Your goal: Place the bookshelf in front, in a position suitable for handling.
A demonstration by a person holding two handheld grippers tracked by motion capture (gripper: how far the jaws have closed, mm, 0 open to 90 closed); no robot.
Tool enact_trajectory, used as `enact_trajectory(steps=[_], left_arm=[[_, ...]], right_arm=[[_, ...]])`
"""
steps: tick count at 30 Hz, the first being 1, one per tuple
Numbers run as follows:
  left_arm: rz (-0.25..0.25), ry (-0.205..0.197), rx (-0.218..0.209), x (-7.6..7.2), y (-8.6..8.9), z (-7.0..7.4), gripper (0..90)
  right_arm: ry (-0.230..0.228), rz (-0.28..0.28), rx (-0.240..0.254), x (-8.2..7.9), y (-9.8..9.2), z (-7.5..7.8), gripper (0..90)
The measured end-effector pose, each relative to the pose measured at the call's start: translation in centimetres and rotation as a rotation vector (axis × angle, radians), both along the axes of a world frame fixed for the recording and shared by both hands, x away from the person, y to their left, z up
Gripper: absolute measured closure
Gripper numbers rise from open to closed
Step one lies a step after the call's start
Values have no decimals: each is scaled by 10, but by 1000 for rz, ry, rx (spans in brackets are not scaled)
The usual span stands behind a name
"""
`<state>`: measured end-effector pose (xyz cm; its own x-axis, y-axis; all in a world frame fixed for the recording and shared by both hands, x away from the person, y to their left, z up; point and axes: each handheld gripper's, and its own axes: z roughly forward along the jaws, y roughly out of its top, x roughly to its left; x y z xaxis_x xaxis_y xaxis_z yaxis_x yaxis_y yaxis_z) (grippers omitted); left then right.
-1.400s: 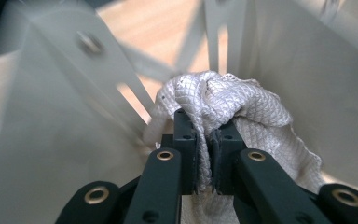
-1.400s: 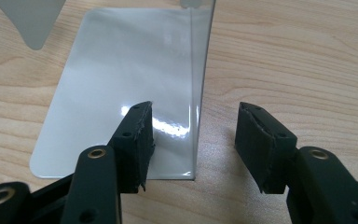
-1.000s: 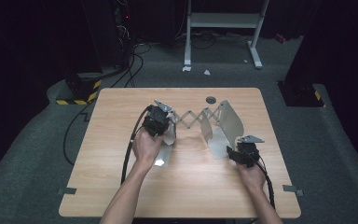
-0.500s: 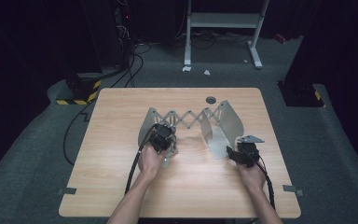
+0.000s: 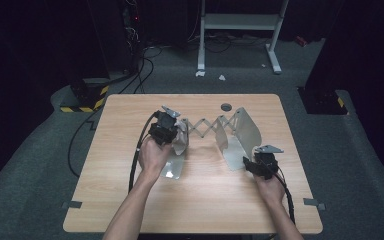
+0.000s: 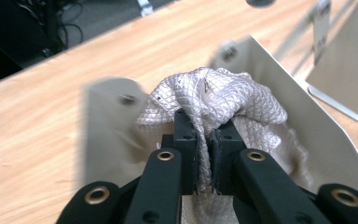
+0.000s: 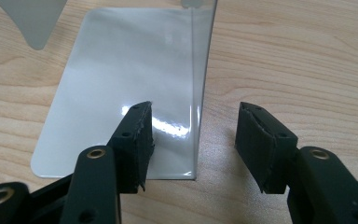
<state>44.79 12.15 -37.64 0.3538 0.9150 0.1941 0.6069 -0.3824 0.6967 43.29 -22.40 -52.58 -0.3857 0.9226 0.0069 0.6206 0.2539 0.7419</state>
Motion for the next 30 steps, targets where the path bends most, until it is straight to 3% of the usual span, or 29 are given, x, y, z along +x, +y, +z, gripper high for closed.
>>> enact_trajectory(steps=[5,8,15,23,30], left_arm=[[7,2,14,-5,10,4,830],[-6,0,46,-10,8,2,830],[-28,20,101,-25,4,-11,830],[-32,47,103,-37,8,-26,829],[-21,36,37,-21,9,-1,829]], right_arm=[[1,0,1,0,0,0,464],[1,0,0,0,0,0,464],[1,0,0,0,0,0,464],[1,3,1,0,0,0,461],[0,6,0,0,0,0,460]])
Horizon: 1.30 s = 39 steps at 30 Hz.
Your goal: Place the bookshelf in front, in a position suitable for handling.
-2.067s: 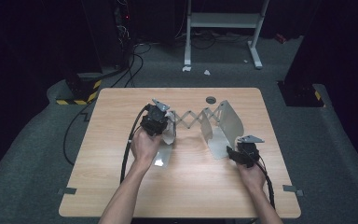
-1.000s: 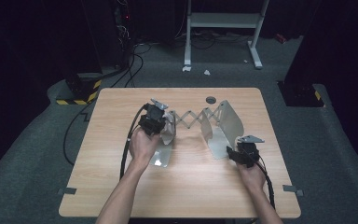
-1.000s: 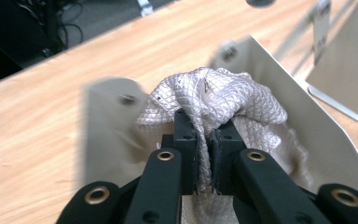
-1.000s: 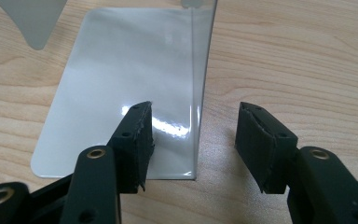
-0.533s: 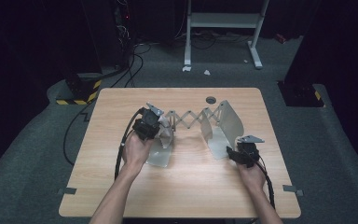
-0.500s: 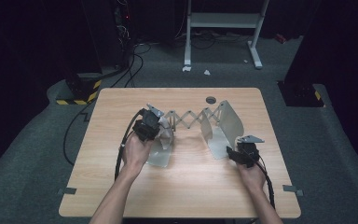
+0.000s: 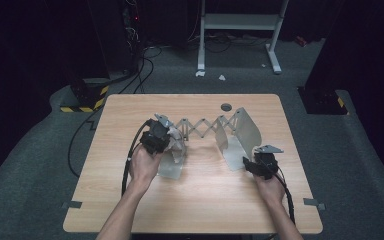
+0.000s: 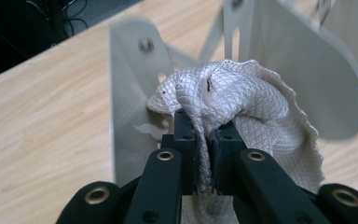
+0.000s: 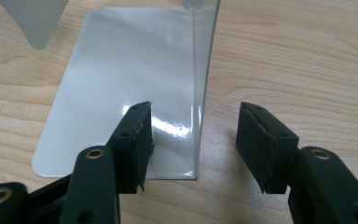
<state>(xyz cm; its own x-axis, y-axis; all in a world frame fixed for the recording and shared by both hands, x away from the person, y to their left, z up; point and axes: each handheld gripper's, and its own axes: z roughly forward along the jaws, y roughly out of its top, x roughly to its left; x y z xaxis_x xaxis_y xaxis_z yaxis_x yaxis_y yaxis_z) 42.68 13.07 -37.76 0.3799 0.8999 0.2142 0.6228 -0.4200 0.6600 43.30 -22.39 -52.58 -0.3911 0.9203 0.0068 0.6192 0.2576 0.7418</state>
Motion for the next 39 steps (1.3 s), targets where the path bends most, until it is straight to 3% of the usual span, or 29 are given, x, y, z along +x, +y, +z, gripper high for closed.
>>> enact_trajectory(steps=[3,7,11,16,20,22,26,34,39], left_arm=[[2,8,4,10,-4,8,830],[24,-12,60,23,-8,19,829],[18,15,33,32,-4,23,829],[21,27,-8,26,5,19,829],[21,17,-15,11,15,17,829],[14,32,-39,5,21,18,829],[17,20,-30,1,21,21,829],[37,16,6,30,7,23,828],[44,14,4,49,5,25,825]], right_arm=[[-1,1,0,0,0,0,460],[1,2,3,0,0,0,455],[1,2,3,0,0,0,454],[-2,6,-2,0,0,0,451],[-2,7,-3,0,0,0,451],[-2,8,-3,0,0,0,451],[-1,9,-2,0,0,0,448],[4,19,3,0,1,0,442],[2,21,1,0,1,0,442]])
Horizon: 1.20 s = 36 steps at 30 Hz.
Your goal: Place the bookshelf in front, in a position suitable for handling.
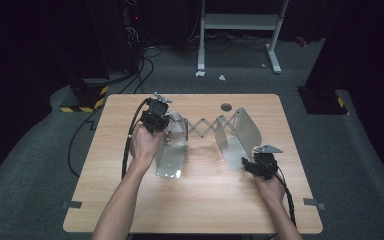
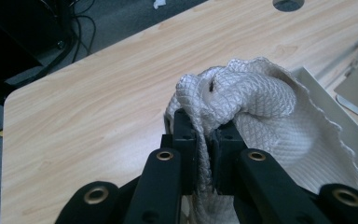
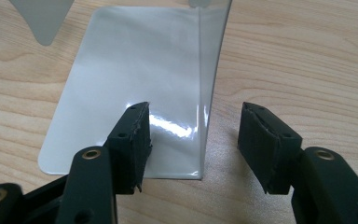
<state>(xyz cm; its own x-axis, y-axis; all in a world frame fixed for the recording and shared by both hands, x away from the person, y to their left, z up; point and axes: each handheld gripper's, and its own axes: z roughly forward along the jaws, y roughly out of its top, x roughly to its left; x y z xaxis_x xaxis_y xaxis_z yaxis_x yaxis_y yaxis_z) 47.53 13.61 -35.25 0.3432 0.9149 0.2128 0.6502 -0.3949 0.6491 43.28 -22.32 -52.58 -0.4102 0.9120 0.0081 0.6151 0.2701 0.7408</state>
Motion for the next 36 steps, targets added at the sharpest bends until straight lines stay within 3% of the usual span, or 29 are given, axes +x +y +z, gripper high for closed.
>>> enact_trajectory(steps=[7,9,12,18,21,25,28,32,33,36], left_arm=[[10,-10,-29,11,0,-3,825],[2,-9,-18,12,-2,-6,825],[-7,1,15,6,-5,-12,825],[-17,27,0,-6,-1,-23,826],[-31,29,25,-13,-2,-31,827],[-38,15,24,-17,-2,-24,827],[-45,0,0,-14,-3,-13,827],[-61,6,15,-14,-12,-14,827],[-72,4,10,-16,-14,-15,827],[-106,-4,-75,-23,-19,-16,827]], right_arm=[[0,0,0,0,0,0,442],[0,0,0,0,0,0,441],[0,1,0,0,0,0,441],[0,0,-1,0,0,0,441],[0,0,-1,0,0,0,441],[-1,1,-2,0,0,0,441],[-1,1,-2,0,0,0,441],[0,1,0,0,0,0,441],[0,1,0,0,0,0,441],[0,1,1,0,0,0,441]])
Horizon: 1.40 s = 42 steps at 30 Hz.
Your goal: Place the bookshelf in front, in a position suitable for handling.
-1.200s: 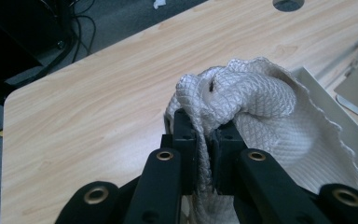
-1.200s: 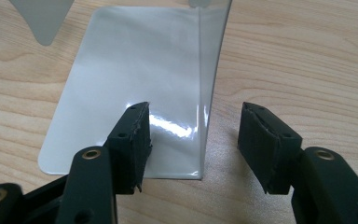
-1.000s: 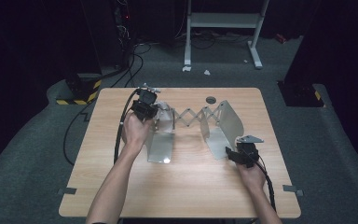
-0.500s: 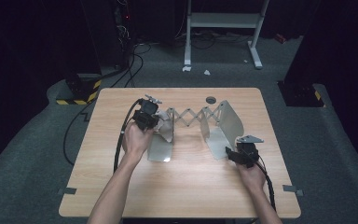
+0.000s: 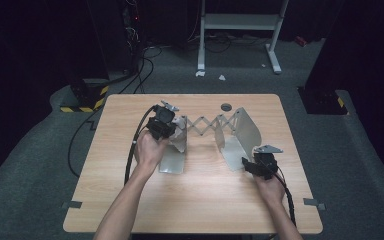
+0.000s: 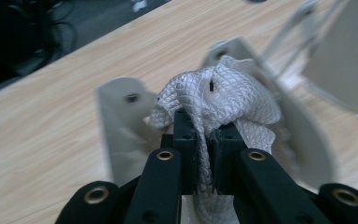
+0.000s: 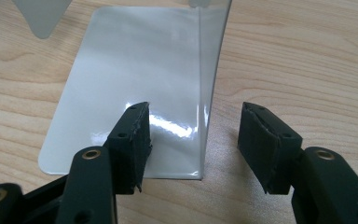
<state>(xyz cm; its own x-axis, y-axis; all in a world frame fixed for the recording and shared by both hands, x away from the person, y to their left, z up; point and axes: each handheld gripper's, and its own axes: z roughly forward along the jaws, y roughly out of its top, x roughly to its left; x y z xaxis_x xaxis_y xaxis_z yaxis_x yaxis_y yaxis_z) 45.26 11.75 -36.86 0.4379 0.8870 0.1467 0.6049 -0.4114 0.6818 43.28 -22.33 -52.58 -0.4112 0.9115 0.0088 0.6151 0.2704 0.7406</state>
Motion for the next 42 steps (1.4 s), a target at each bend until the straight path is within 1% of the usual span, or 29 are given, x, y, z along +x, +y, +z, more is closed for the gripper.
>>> enact_trajectory(steps=[1,2,3,5,7,11,14,16,18,19,20,21,22,24,25,26,27,28,30,31,32,34,35,36,38,40,42], left_arm=[[-15,-1,-22,-3,-3,0,826],[-29,-9,-30,-6,-8,-1,827],[-37,-14,-28,-8,-11,-1,826],[-42,-17,-50,-7,-14,-2,827],[-46,-1,-70,-5,-17,-6,827],[-39,17,-72,-8,-19,-18,826],[-40,60,-54,-8,-20,-36,826],[-40,83,-47,-8,-23,-51,826],[-40,113,-23,-8,-26,-68,827],[-38,120,-18,-8,-27,-74,827],[-38,141,1,-7,-28,-81,827],[-34,147,10,-7,-29,-84,826],[-28,141,24,-7,-28,-85,827],[-12,117,46,-8,-26,-80,826],[-3,93,70,-9,-24,-74,826],[14,54,110,-12,-21,-63,826],[24,33,117,-12,-18,-56,826],[46,-1,111,-13,-13,-43,826],[71,-33,110,-13,-4,-25,826],[81,-44,113,-13,0,-18,826],[90,-47,110,-12,2,-13,826],[98,-45,89,-11,9,-5,826],[100,-40,82,-11,10,-4,826],[97,-31,88,-12,11,-6,827],[88,-38,105,-17,9,-9,827],[85,-40,109,-21,9,-11,826],[81,-35,99,-26,11,-15,827]], right_arm=[[0,0,0,0,0,0,441],[-1,0,-1,0,0,0,441],[-1,0,-1,0,0,0,441],[-1,0,-2,0,0,0,441],[-1,0,-2,0,0,0,441],[-1,0,-2,0,0,0,441],[0,0,-1,0,0,0,441],[-1,0,-2,0,0,0,441],[-1,0,-1,0,0,0,441],[-1,0,-1,0,0,0,441],[-1,0,-1,0,0,0,441],[-1,0,-2,0,0,0,441],[-1,0,-2,0,0,0,441],[-1,0,-2,0,0,0,441],[-1,0,-2,0,0,0,440],[-1,0,-2,0,0,0,440],[-1,0,-2,0,0,0,441],[-1,0,-2,0,0,0,441],[-1,0,-3,0,0,0,441],[-1,0,-3,0,0,0,440],[-1,0,-3,0,0,0,440],[-1,0,-3,0,0,0,440],[-2,1,-3,0,0,0,441],[-2,1,-3,0,0,0,440],[-2,1,-3,0,0,0,440],[-2,1,-3,0,0,0,440],[-2,1,-3,0,0,0,440]])
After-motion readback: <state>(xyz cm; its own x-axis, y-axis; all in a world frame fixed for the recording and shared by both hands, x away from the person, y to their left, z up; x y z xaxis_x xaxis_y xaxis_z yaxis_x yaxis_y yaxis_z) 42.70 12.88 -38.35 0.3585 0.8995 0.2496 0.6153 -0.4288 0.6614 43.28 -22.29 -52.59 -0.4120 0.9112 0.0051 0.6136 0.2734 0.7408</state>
